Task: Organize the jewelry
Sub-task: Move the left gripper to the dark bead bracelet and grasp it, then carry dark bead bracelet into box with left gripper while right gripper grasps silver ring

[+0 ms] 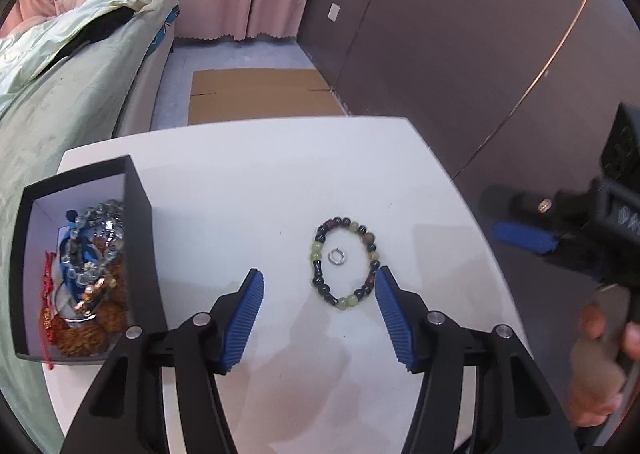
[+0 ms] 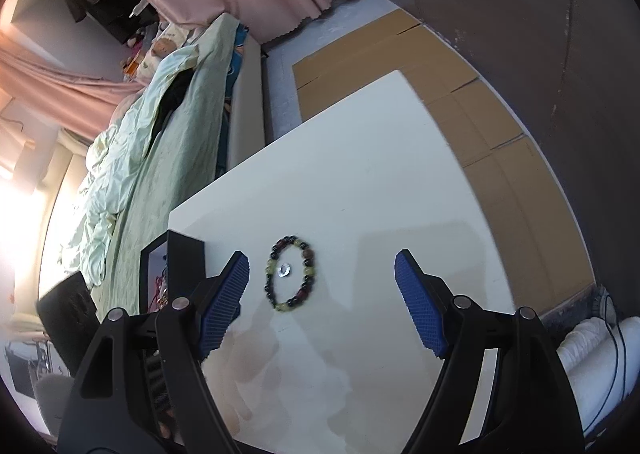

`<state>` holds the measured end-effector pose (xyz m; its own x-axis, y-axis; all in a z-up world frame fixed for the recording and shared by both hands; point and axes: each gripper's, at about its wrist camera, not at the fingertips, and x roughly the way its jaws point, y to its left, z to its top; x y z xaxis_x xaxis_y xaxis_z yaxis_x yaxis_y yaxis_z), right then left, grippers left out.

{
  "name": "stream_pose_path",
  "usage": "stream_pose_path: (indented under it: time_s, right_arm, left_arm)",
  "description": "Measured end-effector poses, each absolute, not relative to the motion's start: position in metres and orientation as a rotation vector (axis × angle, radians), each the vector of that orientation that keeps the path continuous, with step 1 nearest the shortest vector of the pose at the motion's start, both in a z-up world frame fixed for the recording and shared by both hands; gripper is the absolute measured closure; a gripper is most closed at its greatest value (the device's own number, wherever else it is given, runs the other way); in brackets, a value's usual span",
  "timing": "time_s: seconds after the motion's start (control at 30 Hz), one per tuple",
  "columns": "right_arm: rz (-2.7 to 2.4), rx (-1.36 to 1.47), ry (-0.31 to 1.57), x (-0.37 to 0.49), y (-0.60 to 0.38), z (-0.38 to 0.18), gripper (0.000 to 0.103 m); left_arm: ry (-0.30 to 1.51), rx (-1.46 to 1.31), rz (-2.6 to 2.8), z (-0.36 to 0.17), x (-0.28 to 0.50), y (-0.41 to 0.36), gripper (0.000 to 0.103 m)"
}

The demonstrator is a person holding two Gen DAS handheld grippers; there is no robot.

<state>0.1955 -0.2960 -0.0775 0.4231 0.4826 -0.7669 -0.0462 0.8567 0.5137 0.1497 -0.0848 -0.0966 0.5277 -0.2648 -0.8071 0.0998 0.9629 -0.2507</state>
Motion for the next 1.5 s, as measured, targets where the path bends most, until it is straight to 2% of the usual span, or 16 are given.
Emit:
stream_pose_path:
  time_s: [0.1, 0.17, 0.27, 0.5, 0.6, 0.73, 0.77, 1.0, 1.5]
  right_arm:
    - [0.333, 0.477, 1.095, 0.199, -0.304, -0.080, 0.027]
    - [0.328, 0.484, 1.093, 0.201, -0.307, -0.079, 0.027]
    - [0.334, 0.485, 1.087, 0.203, -0.308, -0.077, 0.027]
    - [0.338, 0.475, 1.089, 0.204, -0.308, -0.076, 0.027]
    - [0.335, 0.471, 1.090, 0.203, -0.308, -0.076, 0.027]
    - [0.332, 0.454, 1.094, 0.202, -0.303, -0.077, 0.027]
    - [0.332, 0.450, 1.095, 0.202, -0.302, -0.077, 0.027]
    - [0.338, 0.400, 1.107, 0.199, -0.288, -0.080, 0.027]
    - [0.338, 0.407, 1.104, 0.203, -0.277, -0.083, 0.027]
  left_arm:
    - [1.007, -0.154, -0.178, -0.108, 0.155, -0.091, 0.051]
    - [1.020, -0.144, -0.178, -0.115, 0.158, -0.096, 0.057]
    - [1.027, -0.110, -0.178, -0.123, 0.161, -0.105, 0.062]
    - [1.005, 0.062, -0.112, -0.133, 0.159, -0.132, 0.064]
    - [1.006, 0.087, -0.108, -0.134, 0.158, -0.133, 0.073]
    - [1.006, 0.107, -0.107, -0.134, 0.157, -0.132, 0.094]
    - [1.007, 0.096, -0.110, -0.134, 0.157, -0.128, 0.096]
    - [1.028, -0.001, -0.153, -0.130, 0.158, -0.110, 0.097]
    - [0.908, -0.147, -0.317, -0.082, 0.158, -0.106, 0.097]
